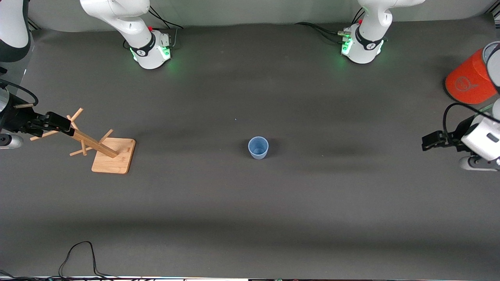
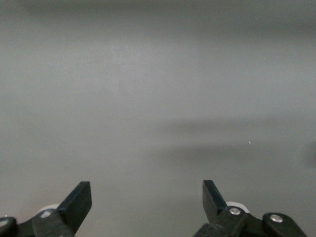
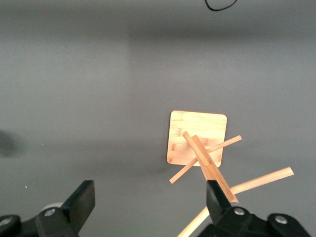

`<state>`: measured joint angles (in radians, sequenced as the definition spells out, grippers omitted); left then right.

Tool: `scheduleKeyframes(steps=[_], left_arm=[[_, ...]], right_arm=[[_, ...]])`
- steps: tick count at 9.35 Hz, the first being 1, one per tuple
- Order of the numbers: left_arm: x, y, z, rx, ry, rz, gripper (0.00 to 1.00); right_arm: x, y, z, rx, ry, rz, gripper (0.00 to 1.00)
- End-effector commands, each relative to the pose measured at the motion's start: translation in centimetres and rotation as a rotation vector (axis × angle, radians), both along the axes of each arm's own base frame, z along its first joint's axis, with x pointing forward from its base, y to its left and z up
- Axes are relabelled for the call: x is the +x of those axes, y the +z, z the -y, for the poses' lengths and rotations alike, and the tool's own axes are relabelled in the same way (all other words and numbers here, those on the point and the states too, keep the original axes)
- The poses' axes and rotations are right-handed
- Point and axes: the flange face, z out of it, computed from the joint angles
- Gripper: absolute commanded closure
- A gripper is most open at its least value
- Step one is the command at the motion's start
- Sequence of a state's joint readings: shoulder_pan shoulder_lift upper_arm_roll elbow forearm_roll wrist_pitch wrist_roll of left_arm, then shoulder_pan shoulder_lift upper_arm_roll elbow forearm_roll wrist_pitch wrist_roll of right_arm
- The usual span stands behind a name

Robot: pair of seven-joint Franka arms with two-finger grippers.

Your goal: Rotate and upright cup with both arms

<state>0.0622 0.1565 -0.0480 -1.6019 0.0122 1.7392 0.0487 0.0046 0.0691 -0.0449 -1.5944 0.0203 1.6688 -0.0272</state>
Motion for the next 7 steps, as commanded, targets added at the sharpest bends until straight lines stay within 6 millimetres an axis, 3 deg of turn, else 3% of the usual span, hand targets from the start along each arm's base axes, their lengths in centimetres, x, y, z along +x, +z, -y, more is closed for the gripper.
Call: scheduleKeyframes(steps=[1, 7], left_arm=[[-5.4, 2.1, 1.1, 0.0, -0.011, 0.033, 0.0], [-5.2, 4.0, -0.1, 0.009, 0.008, 0.029, 0.0]], right_arm=[[-0.1, 0.5, 0.1, -0.01, 0.023, 0.016, 0.0], [-0.2, 0.6, 0.1, -0.01, 0.023, 0.016, 0.0]])
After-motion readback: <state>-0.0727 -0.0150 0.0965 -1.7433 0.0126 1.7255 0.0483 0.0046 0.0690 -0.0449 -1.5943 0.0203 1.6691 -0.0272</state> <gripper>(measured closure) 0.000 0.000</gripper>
